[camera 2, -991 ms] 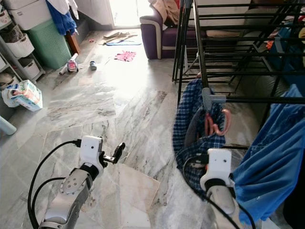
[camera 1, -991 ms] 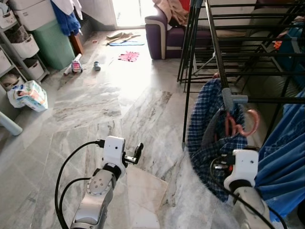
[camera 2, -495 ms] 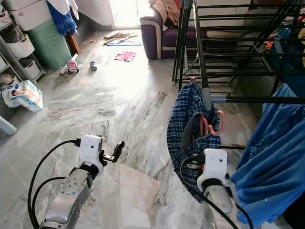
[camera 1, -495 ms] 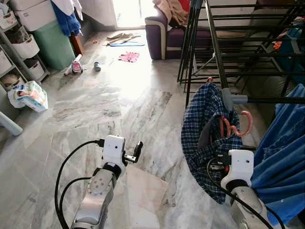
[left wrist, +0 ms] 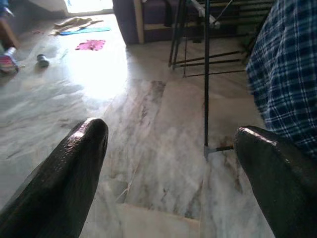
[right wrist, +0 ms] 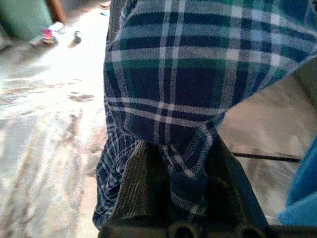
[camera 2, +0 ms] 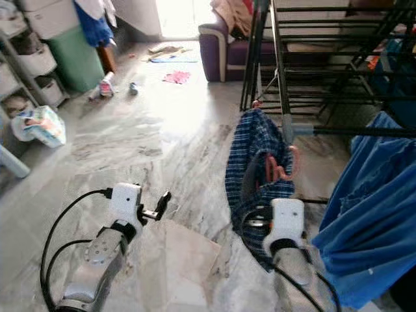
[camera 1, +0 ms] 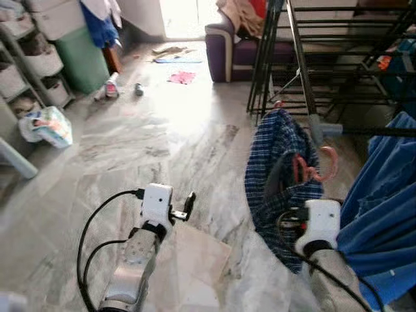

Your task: Hang hanger

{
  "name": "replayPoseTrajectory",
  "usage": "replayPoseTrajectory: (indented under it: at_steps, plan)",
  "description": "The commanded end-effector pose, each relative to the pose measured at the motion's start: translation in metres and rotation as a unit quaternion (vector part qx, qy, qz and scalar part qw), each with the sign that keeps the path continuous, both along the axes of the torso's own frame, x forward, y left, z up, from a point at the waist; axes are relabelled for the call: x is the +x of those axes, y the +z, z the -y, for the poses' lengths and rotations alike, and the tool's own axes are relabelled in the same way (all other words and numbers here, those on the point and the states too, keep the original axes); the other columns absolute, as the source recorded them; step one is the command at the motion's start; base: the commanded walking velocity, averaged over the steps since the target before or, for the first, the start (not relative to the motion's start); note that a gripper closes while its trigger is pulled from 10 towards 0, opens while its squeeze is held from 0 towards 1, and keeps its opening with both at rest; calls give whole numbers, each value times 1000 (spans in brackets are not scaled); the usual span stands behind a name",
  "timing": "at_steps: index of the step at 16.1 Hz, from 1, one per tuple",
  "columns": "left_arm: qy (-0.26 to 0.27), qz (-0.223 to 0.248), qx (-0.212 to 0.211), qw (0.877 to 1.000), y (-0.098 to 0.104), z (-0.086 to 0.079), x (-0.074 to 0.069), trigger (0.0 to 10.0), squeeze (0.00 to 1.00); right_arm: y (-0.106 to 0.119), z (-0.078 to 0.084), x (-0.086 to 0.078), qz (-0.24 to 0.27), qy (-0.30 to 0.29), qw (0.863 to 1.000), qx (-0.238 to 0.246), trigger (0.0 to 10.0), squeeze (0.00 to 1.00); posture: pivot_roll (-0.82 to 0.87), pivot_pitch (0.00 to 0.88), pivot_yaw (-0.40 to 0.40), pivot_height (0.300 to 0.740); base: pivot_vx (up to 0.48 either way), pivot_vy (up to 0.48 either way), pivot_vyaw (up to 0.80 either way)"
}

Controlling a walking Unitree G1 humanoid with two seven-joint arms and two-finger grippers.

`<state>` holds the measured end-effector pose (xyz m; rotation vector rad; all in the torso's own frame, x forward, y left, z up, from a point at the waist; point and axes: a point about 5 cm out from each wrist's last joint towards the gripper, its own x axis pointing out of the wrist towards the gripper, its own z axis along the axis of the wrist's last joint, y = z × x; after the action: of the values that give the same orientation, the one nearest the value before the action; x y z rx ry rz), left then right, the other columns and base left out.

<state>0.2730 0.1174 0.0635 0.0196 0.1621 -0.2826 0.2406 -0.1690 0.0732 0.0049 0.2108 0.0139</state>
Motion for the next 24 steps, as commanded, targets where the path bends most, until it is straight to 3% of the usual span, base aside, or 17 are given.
replayPoseTrajectory:
  at_steps: [1,24]
  plan:
    - [2,0,3,1000,-1,0,0,10000,0,8,1,2,16,-1,1000,-4,10000,0,-22,1,50,740,-315,0,0]
    - [-1,1,3,1000,-2,4,0,10000,0,8,-9,6,13,13,1000,9,10000,0,-20,11,50,740,-296,0,0]
